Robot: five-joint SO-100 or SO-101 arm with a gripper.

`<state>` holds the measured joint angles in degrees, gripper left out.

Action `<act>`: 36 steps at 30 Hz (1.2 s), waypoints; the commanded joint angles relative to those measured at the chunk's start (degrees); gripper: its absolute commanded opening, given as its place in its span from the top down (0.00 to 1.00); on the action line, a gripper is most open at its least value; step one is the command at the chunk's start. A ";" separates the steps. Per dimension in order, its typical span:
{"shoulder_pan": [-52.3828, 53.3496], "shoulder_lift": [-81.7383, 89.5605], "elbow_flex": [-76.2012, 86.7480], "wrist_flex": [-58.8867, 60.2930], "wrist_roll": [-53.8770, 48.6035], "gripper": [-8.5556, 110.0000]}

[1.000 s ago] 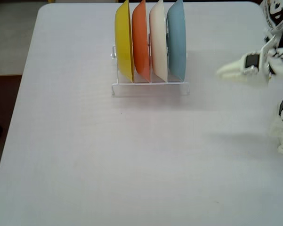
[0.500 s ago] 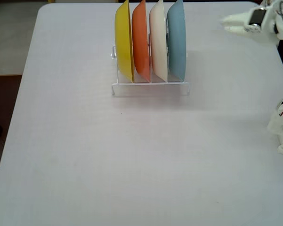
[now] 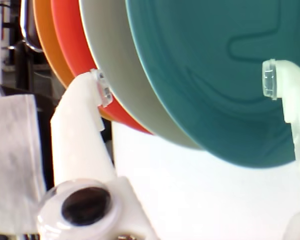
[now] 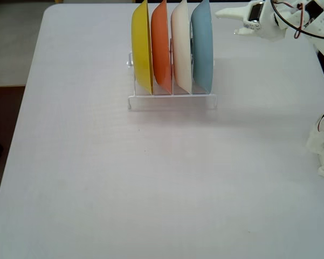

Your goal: Please give me two plates.

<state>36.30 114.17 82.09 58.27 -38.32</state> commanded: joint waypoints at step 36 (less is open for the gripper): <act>-1.05 -18.46 -18.98 -4.48 -1.14 0.79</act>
<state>35.68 95.36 67.15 54.49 -39.81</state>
